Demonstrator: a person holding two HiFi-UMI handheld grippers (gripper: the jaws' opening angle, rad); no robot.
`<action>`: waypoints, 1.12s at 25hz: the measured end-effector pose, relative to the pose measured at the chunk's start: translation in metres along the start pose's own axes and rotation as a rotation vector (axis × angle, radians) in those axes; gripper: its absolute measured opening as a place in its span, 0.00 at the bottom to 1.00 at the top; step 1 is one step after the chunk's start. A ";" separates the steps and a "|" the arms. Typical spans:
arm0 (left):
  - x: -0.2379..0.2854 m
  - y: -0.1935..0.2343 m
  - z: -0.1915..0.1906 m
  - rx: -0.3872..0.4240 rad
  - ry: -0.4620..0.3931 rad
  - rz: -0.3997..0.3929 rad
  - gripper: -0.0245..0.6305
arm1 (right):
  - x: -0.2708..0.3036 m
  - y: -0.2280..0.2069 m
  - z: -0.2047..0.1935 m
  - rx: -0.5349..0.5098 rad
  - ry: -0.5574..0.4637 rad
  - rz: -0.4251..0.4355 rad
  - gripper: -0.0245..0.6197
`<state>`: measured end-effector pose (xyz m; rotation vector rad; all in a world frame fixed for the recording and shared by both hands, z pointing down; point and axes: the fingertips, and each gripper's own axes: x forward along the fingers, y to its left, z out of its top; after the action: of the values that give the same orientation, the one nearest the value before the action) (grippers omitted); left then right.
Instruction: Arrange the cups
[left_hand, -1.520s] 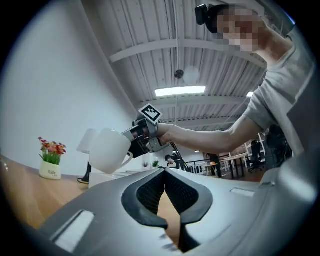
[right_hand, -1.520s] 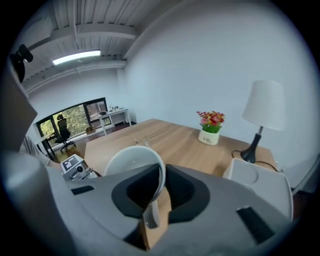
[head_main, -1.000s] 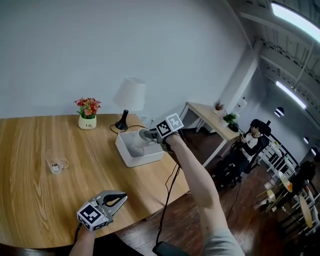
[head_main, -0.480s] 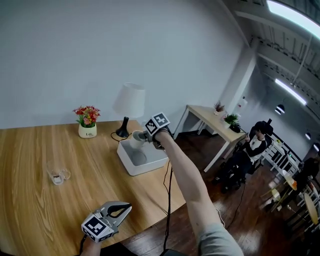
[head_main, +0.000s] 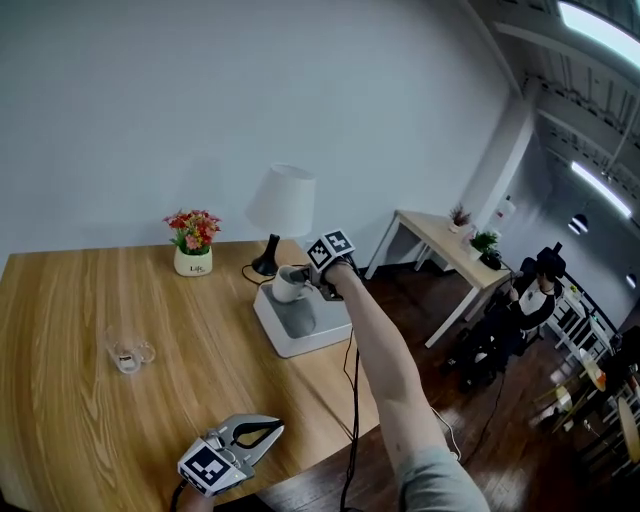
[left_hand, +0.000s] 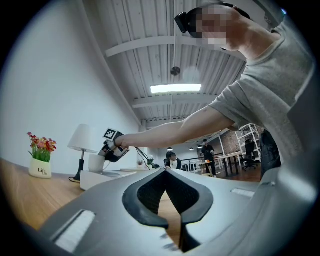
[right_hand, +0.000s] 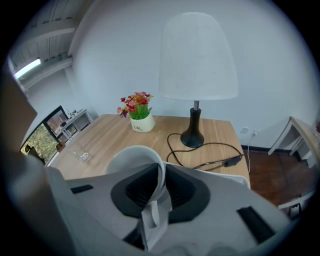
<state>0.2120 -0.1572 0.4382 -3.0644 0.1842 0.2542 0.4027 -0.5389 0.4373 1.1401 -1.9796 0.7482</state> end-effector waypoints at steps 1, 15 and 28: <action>0.000 0.000 0.000 -0.003 -0.003 0.000 0.05 | 0.000 0.003 0.001 -0.007 -0.009 0.021 0.13; 0.000 -0.001 0.001 -0.002 -0.002 -0.005 0.05 | -0.046 0.016 0.013 -0.160 -0.139 0.011 0.16; 0.001 -0.002 0.008 0.003 -0.045 -0.007 0.05 | -0.049 0.219 0.046 -0.664 -0.347 0.197 0.10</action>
<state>0.2114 -0.1550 0.4299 -3.0530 0.1719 0.3216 0.2116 -0.4549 0.3430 0.7052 -2.3890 -0.0527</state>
